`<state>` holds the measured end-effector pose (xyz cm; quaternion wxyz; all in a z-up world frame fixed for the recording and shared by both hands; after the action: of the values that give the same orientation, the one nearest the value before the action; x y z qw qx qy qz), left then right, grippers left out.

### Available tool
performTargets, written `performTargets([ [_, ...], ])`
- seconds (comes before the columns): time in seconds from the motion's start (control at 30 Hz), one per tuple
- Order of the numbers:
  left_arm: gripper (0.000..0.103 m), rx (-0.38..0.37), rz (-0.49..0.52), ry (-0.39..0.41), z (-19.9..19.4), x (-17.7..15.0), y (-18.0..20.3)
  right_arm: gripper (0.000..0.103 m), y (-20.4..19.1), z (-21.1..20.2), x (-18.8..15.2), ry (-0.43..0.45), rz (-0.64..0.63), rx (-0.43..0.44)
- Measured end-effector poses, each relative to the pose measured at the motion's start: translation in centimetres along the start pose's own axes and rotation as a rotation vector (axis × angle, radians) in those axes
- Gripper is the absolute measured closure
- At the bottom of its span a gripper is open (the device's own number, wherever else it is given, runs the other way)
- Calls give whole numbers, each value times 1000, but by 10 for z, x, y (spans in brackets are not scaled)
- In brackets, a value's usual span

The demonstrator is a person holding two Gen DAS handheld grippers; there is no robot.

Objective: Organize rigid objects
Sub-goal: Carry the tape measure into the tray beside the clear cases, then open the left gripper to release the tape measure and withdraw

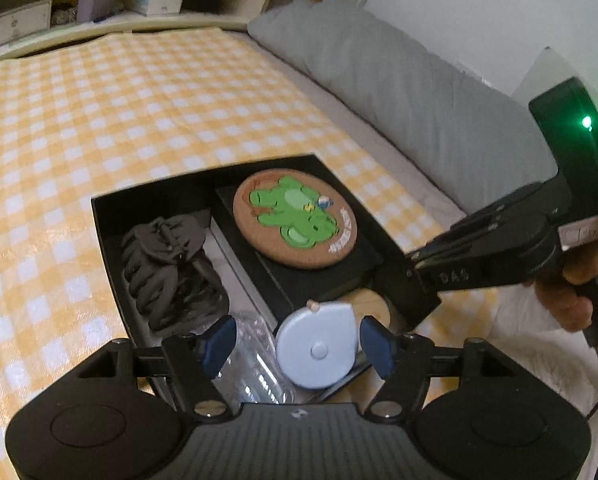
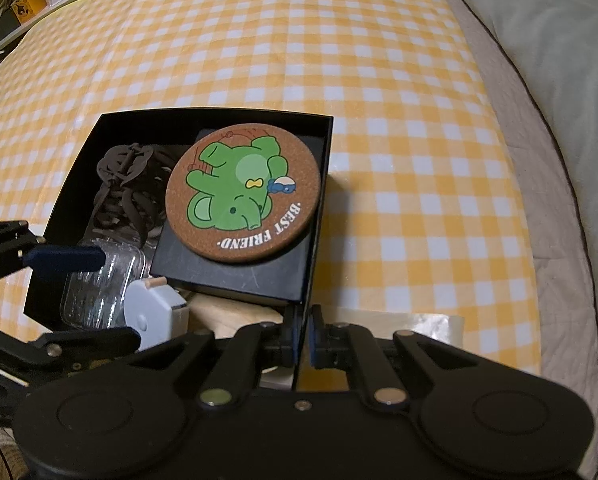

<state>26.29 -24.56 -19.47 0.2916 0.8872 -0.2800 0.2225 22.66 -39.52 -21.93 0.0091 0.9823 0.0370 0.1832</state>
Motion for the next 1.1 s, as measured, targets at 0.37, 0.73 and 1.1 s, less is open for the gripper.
performTargets([
  [0.37,69,-112,-56,23,6,-2,12,97,0,0,0,-4,-5,-4],
  [0.73,38,-16,52,-7,3,-7,23,97,-1,1,0,-6,-4,-2],
  [1.1,2,44,32,33,-10,-1,14,97,0,0,-1,-6,-5,-4],
])
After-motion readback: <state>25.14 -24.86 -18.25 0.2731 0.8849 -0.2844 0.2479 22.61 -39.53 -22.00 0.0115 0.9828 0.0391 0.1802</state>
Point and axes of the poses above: each gripper's, at about its wrist camera, not at the fingertips, and z roughly the way its jaws point, y to its right, x to its top, the point moved 9 cm from there along z, roughly the way its jaws point, and after that the axes turned 8 degrees about -z, right-handed, at the moved point
